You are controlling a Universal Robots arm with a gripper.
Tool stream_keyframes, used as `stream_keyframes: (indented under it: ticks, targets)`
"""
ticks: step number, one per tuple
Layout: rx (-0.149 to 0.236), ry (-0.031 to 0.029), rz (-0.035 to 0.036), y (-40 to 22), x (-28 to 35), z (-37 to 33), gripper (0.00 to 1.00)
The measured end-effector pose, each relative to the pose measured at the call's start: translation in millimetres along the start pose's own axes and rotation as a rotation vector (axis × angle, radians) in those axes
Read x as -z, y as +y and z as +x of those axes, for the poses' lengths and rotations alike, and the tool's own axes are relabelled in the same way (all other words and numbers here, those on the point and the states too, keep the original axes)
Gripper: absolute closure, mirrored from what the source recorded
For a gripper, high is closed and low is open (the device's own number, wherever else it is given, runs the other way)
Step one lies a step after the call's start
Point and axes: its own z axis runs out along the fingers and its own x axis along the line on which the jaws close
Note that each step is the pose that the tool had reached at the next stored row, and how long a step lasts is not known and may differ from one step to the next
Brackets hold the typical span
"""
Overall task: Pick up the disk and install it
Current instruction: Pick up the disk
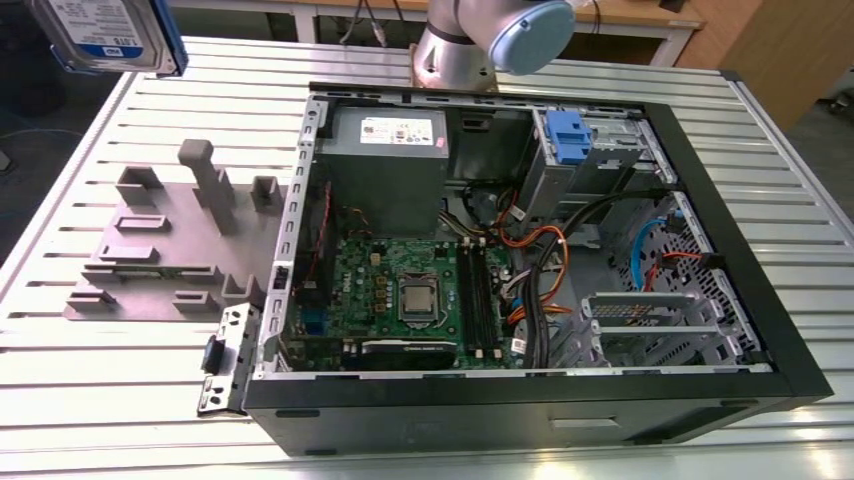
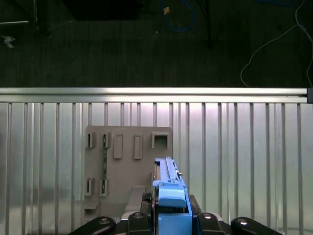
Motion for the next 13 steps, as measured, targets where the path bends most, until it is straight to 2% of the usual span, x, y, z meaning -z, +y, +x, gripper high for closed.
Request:
stream_keyframes:
  ticks: [6,13]
  targets:
    - [0.0,-0.0002,0.0001,-0.1,0.1,11.9,0.63]
    - [0.0,-0.0002,0.0001,-0.2,0.1,12.8,0.63]
